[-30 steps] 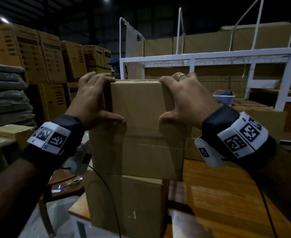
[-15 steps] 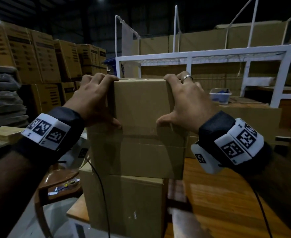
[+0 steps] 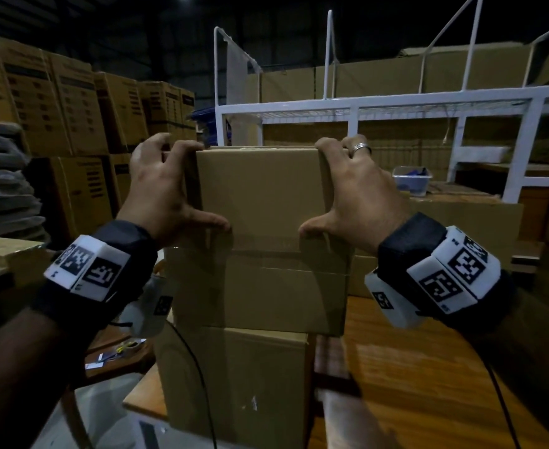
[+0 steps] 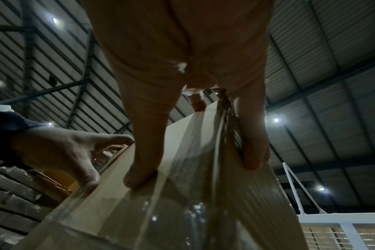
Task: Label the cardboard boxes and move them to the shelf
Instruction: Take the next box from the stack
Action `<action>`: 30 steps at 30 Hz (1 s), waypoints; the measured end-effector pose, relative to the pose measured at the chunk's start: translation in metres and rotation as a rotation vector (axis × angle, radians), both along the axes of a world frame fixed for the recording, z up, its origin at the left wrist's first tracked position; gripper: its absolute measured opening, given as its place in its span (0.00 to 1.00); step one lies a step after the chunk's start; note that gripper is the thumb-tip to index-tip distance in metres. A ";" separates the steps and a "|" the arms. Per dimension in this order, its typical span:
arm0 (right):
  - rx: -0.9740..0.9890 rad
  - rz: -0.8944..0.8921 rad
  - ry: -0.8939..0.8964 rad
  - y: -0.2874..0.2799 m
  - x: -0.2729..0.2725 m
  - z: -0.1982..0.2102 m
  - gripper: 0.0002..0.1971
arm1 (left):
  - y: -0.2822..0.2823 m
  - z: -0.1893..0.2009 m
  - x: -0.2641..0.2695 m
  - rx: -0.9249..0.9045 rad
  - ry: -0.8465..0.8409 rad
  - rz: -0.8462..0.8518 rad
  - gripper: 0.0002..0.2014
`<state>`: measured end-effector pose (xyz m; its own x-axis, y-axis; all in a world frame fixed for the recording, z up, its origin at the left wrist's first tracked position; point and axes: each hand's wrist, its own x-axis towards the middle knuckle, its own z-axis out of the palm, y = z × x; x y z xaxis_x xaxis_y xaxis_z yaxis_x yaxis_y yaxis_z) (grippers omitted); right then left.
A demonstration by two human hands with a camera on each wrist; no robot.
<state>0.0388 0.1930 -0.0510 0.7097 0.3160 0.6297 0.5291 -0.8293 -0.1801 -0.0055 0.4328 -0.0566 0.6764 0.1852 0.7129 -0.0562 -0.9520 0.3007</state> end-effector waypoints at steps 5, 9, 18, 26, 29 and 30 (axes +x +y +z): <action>0.080 -0.037 0.033 0.002 0.001 -0.002 0.50 | -0.002 0.002 0.000 -0.076 0.030 -0.027 0.53; 0.143 -0.017 0.076 0.001 0.002 -0.004 0.50 | 0.000 0.005 -0.001 -0.073 0.066 -0.022 0.55; 0.192 0.026 0.043 -0.003 -0.001 -0.008 0.52 | -0.008 0.004 -0.007 -0.044 0.044 -0.058 0.56; 0.220 0.016 -0.014 -0.043 -0.017 -0.003 0.51 | -0.039 0.008 -0.016 -0.009 0.004 -0.108 0.55; 0.235 0.003 -0.035 -0.067 -0.023 -0.004 0.52 | -0.060 0.013 -0.018 0.033 0.001 -0.123 0.55; 0.235 -0.007 -0.042 -0.076 -0.025 -0.004 0.52 | -0.068 0.013 -0.018 0.040 0.001 -0.134 0.55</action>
<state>0.0134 0.1168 -0.0553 0.6833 0.1518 0.7142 0.5341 -0.7709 -0.3471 -0.0235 0.3650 -0.0433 0.6940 0.0640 0.7171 -0.1838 -0.9473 0.2624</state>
